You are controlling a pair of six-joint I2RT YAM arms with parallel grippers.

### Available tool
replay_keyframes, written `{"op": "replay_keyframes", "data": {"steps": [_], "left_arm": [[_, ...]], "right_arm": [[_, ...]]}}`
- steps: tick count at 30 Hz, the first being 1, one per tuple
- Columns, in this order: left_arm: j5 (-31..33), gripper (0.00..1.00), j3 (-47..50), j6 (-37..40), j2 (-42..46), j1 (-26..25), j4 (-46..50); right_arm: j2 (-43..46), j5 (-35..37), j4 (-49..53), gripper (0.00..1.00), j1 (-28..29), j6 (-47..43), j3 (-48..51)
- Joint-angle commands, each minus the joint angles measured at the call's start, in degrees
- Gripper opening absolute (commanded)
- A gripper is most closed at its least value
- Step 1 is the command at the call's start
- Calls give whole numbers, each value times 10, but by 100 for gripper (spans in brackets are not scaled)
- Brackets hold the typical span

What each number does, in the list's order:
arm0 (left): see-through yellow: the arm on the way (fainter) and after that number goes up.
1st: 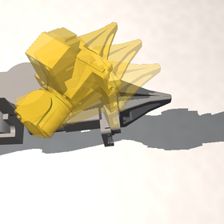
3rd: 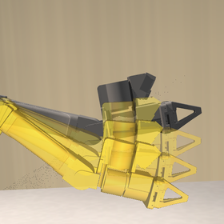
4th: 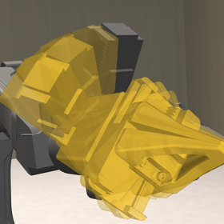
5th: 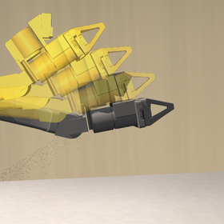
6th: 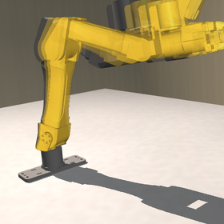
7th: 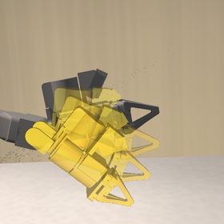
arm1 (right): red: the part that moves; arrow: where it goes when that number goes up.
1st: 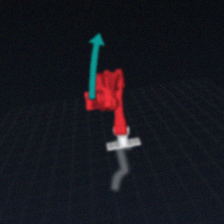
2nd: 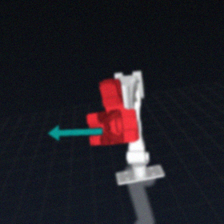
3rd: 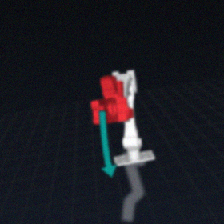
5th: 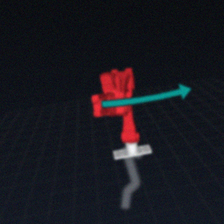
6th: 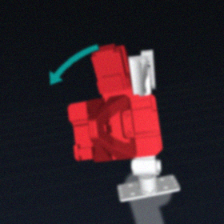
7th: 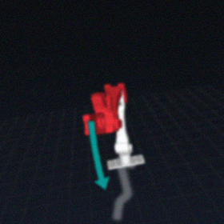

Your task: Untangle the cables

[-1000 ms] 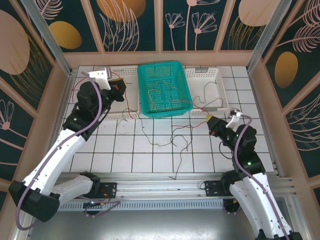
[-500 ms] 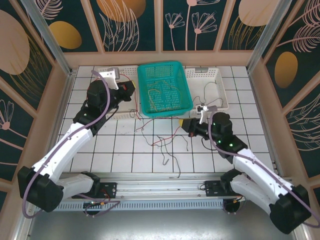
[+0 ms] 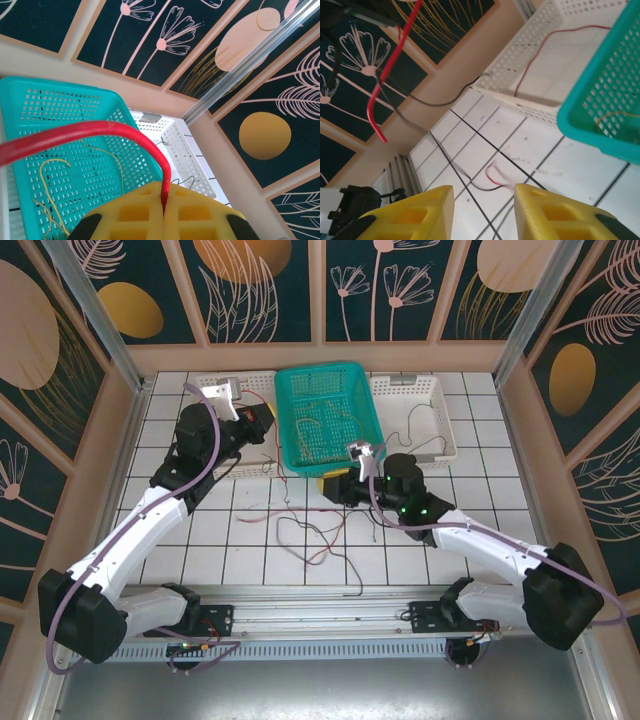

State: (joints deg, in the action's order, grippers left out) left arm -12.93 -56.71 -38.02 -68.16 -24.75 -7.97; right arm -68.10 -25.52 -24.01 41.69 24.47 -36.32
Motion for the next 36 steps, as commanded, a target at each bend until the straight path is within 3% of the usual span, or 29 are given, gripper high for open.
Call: {"op": "replay_keyframes", "data": {"steps": [1, 6, 18, 19, 23, 25, 32, 36], "left_arm": [[-7, 0, 5, -8, -6, 1, -33], [-11, 0, 3, -10, -12, 0, -38], [-34, 0, 2, -29, -16, 1, -55], [-36, 0, 2, -29, -15, 1, -55], [-39, 0, 4, -28, -10, 1, -53], [-40, 0, 4, -26, -7, 1, -50], [19, 0, -19, 40, 11, 4, 21], [28, 0, -25, 65, 4, 35, 43]], "right_arm": [[-20, -21, -91, 42, 14, -5, -17], [-65, -38, -134, 46, 46, -19, -25], [-172, 102, -160, 48, 111, -87, -56], [-180, 108, -166, 44, 111, -86, -58], [-200, 141, -184, 9, 111, -80, -59], [-199, 151, -192, 0, 111, -76, -50], [-155, 178, -165, 0, 103, -63, 18], [-96, 199, -154, 0, 85, -44, 84]]}}
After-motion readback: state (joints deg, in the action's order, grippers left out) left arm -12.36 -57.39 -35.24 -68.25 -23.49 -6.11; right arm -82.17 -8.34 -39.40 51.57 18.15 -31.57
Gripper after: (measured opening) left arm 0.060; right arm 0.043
